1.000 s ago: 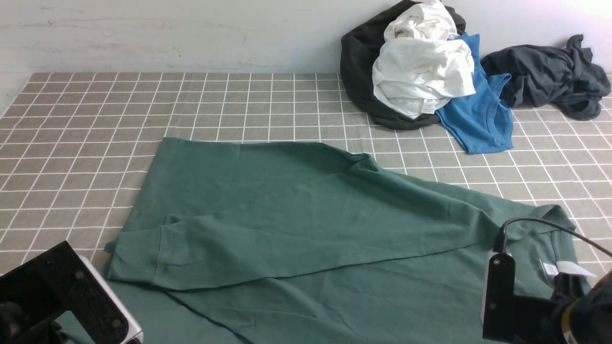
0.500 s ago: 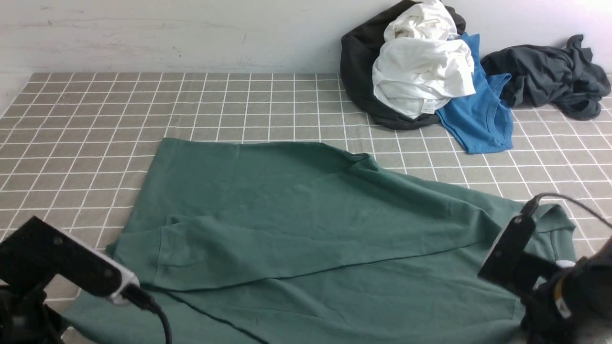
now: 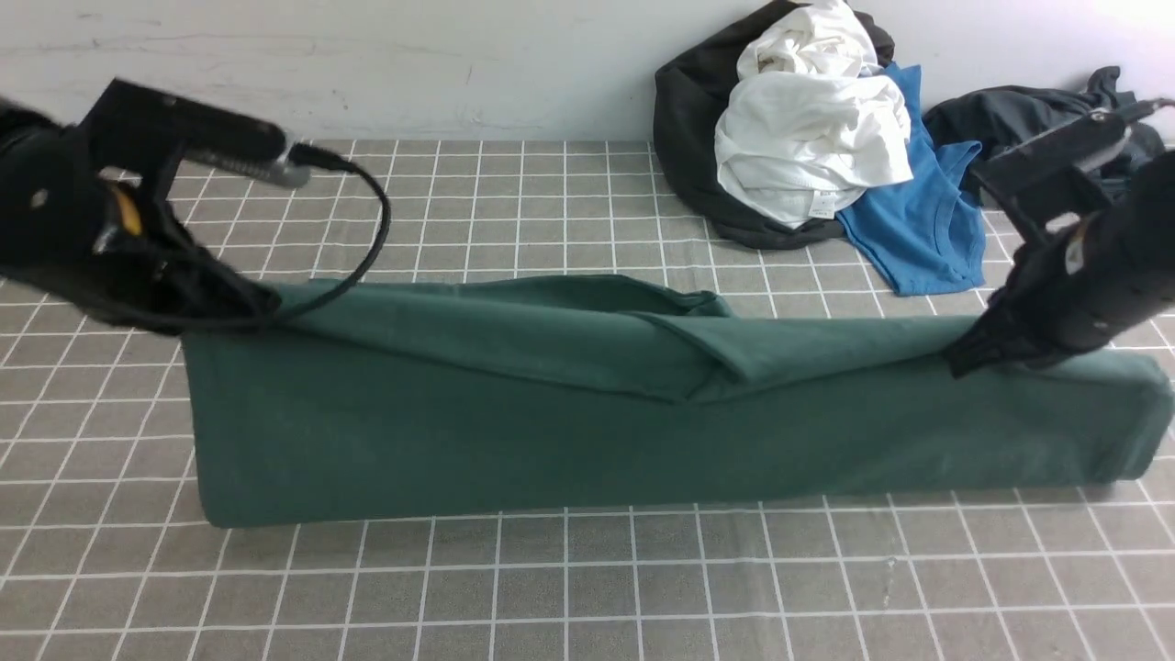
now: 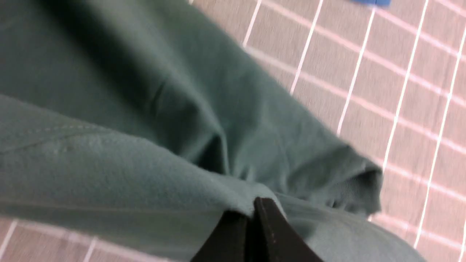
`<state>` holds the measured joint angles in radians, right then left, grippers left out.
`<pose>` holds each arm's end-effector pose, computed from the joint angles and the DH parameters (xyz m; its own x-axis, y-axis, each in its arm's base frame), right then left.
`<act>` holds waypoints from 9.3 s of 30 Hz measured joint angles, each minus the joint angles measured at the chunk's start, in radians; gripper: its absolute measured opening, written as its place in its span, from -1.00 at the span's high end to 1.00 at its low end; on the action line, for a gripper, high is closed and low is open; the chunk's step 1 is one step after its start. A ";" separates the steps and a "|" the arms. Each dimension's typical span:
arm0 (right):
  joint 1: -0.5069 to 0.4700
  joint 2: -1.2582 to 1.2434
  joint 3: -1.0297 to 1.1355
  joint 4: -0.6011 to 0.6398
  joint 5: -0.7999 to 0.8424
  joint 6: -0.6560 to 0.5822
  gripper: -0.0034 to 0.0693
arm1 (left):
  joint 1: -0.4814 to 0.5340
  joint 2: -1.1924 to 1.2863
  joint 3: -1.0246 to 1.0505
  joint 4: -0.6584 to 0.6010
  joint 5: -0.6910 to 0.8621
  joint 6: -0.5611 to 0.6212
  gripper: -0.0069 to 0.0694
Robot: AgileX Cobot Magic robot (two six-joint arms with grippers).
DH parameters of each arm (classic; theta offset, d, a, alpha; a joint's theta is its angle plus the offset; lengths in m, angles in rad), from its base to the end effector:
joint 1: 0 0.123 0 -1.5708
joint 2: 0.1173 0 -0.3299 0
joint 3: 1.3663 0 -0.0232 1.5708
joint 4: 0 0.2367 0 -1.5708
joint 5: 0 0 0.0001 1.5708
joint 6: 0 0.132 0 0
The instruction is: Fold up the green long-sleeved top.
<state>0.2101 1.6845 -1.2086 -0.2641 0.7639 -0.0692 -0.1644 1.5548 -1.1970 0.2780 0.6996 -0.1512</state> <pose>0.3552 0.0514 0.2582 -0.8225 -0.4359 -0.3653 -0.3558 0.8955 -0.2675 0.3422 -0.0331 0.3045 -0.7976 0.1959 -0.5705 0.1109 0.9773 0.1806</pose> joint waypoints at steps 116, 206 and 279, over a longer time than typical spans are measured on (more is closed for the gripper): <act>-0.362 0.307 -0.505 0.143 0.442 -0.043 0.87 | -0.080 -0.717 0.351 -0.197 0.106 0.142 0.84; 0.286 -0.641 0.602 0.221 -0.122 -0.068 0.94 | -0.080 -1.398 0.789 -0.320 -0.256 0.370 0.84; -0.159 -1.694 1.234 0.205 -0.412 0.092 0.94 | -0.080 -1.398 0.790 -0.320 -0.255 0.370 0.84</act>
<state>0.0515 -0.0100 0.0257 -0.0590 0.3517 0.0231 -0.2441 0.1572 -0.4068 -0.0423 0.4444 0.2193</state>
